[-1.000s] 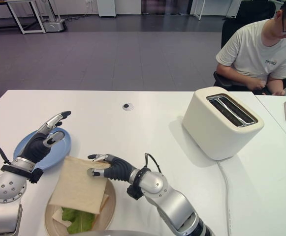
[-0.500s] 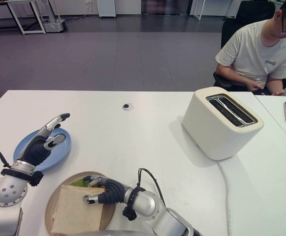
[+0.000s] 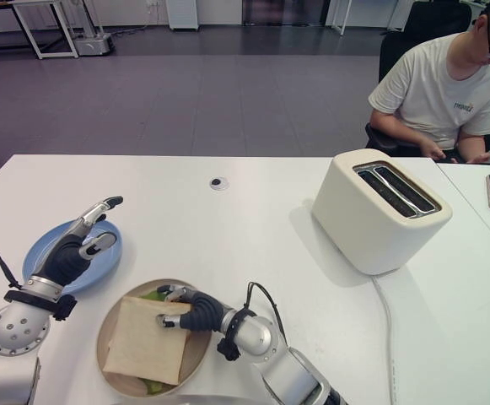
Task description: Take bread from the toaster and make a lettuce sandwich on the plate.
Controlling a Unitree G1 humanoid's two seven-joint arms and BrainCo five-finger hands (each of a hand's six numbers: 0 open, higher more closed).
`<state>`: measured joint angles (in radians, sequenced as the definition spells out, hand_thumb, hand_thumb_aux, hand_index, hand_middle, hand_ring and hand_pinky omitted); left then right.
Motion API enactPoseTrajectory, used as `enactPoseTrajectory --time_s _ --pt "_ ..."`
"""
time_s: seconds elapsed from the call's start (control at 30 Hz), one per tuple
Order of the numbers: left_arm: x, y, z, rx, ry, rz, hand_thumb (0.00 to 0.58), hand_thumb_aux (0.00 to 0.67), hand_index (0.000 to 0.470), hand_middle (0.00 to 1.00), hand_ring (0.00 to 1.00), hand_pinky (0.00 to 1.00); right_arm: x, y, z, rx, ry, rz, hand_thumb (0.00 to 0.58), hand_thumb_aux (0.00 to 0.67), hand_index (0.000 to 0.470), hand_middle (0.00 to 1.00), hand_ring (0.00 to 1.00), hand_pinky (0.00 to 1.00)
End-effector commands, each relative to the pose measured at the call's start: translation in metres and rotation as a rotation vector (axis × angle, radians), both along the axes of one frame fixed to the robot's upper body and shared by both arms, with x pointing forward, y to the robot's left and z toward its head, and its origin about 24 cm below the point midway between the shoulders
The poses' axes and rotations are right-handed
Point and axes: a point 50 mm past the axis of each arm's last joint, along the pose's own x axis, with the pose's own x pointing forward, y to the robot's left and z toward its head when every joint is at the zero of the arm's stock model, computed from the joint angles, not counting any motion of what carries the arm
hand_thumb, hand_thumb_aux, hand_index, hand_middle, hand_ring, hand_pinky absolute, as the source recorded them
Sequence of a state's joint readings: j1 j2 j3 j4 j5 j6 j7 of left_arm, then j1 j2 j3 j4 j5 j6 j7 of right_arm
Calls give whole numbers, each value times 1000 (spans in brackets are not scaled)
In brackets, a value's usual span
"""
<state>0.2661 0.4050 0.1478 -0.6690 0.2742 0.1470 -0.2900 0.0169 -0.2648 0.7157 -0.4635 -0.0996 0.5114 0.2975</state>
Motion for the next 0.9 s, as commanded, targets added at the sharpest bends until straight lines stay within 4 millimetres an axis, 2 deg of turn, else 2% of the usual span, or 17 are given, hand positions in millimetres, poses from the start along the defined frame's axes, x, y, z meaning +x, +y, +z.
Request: enactPoseTrajectory --time_s 0.03,0.13,0.27,0.37,0.53,0.8,0.9 --pt "-2 -1 -2 3 7 9 0 0 0 0 0 0 17 -5 17 31 -20 -30 580 670 470 0 0 0" --pt "-3 0 -4 2 11 12 0 0 0 0 0 0 25 -7 32 66 -25 -41 580 670 470 0 0 0" --pt "-4 -3 -5 40 27 -19 0 0 0 0 0 0 30 -8 40 84 -20 -54 580 670 470 0 0 0" --pt "-4 -4 -6 57 30 -31 0 0 0 0 0 0 31 -8 37 76 -12 -61 580 670 470 0 0 0" --pt "-6 -8 -5 102 29 -77 0 0 0 0 0 0 23 -5 16 3 -33 -32 580 670 470 0 0 0" --pt "-22 -6 -10 472 117 -220 0 0 0 0 0 0 7 0 -14 -40 -4 2 580 670 470 0 0 0" --pt "-36 -1 -17 706 251 -334 0 0 0 0 0 0 8 -1 -21 -62 -13 -10 580 670 470 0 0 0"
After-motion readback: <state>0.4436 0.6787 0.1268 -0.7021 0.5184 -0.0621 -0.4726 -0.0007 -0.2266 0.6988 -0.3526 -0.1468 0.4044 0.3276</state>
